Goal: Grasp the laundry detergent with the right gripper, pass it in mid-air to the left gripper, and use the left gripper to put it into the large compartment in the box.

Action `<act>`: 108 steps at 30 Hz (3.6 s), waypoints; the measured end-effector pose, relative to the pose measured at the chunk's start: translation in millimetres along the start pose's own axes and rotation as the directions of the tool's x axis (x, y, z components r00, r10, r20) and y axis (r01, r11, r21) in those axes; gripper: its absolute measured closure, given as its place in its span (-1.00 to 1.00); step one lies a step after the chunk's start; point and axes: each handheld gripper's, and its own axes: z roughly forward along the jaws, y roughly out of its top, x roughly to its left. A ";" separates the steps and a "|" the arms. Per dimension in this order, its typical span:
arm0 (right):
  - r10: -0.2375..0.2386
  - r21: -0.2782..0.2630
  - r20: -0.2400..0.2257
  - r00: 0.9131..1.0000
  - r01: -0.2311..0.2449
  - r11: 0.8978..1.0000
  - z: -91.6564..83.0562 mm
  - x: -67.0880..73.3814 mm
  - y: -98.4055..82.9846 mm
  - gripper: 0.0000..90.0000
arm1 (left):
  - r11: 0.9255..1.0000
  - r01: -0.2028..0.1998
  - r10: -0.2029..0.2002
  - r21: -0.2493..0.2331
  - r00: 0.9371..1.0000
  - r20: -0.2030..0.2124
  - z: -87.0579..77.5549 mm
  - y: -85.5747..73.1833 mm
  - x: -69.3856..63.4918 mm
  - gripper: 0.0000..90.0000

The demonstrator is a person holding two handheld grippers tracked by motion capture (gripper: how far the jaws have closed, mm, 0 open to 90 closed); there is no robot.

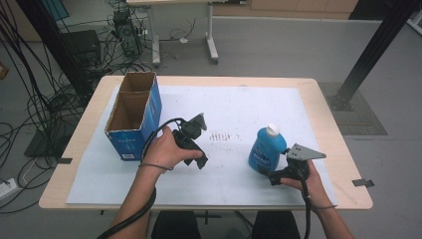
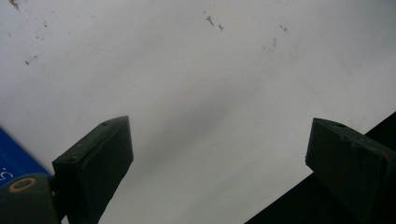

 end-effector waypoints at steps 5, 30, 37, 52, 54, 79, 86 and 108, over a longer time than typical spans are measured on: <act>0.001 -0.003 -0.001 1.000 -0.001 1.000 0.1 0.6 -0.1 -0.97 | 1.000 -0.004 0.004 0.000 1.000 0.002 -0.4 0.7 0.0 -0.83; 0.013 -0.018 0.015 1.000 -0.013 1.000 12.0 3.8 -1.6 -0.90 | 1.000 -0.004 0.004 0.001 1.000 0.005 0.7 0.2 2.0 -0.82; 0.014 -0.035 0.015 1.000 -0.014 0.999 12.6 2.9 -2.0 -0.71 | 1.000 0.003 -0.003 -0.001 1.000 0.007 1.4 -0.9 3.0 -0.82; -0.003 -0.050 -0.004 1.000 0.003 0.999 12.8 4.4 -1.7 -0.27 | 1.000 0.007 -0.007 -0.003 1.000 0.005 0.5 -2.2 4.0 -0.82; -0.004 -0.052 -0.003 1.000 0.004 0.999 12.6 4.1 -1.9 -0.25 | 1.000 0.006 -0.006 -0.003 1.000 0.006 0.4 -2.3 4.1 -0.82; -0.006 -0.068 0.007 1.000 0.006 0.998 11.3 2.3 -3.4 -0.11 | 1.000 0.006 -0.006 -0.001 1.000 0.005 0.5 -1.7 1.7 -0.82; -0.006 -0.073 0.007 1.000 0.006 0.997 11.3 2.0 -3.9 -0.11 | 1.000 0.008 -0.008 0.002 1.000 0.004 1.4 -1.5 1.6 -0.82; -0.019 -0.076 0.009 1.000 0.020 0.997 11.2 2.7 -4.4 -0.10 | 1.000 0.009 -0.009 0.002 1.000 0.003 1.9 -0.2 0.1 -0.82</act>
